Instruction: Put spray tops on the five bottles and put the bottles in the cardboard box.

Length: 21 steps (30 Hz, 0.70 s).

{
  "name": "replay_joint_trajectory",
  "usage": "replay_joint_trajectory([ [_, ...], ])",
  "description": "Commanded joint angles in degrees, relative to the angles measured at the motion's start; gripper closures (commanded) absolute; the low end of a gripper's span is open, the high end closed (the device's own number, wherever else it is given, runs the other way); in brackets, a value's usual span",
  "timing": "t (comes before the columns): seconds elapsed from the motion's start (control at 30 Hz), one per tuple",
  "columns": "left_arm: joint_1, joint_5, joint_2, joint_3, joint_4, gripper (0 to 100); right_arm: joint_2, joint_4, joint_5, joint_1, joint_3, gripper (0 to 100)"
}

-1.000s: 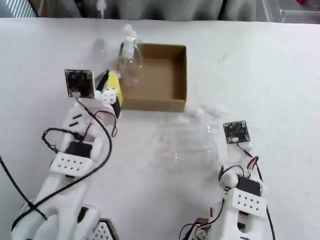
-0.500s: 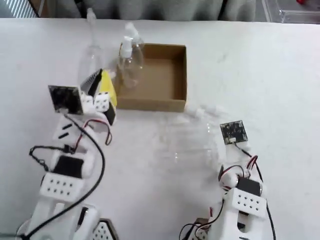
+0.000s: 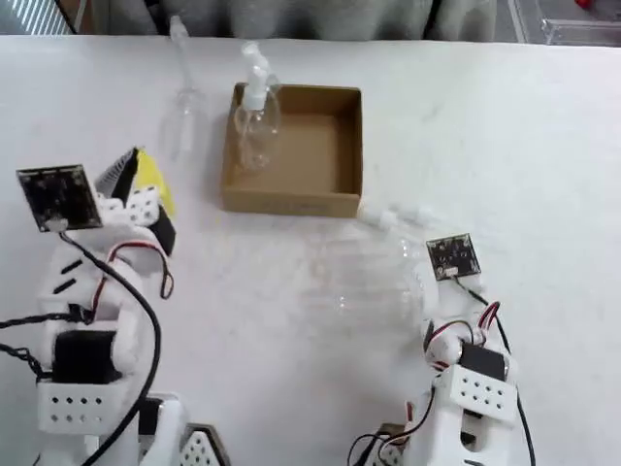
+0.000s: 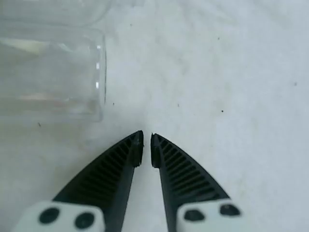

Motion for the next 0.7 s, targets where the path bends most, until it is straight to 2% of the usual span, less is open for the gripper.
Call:
replay_joint_trajectory([
  [0.0, -0.9, -0.4, -0.8, -3.7, 0.3, 98, -0.7, -0.5, 0.5, -0.1, -0.4, 98.1],
  [0.13, -1.3, -0.2, 5.6, -6.7, 1.0, 98, -0.7, -0.5, 0.5, -0.1, -0.4, 98.1],
  [0.33, -2.9, -0.2, 22.5, -19.8, 4.4, 98, -0.7, -0.5, 0.5, -0.1, -0.3, 98.1],
  [0.67, -2.9, -0.2, 50.6, -40.8, 4.0, 98, -0.7, -0.5, 0.5, -0.1, -0.3, 98.1],
])
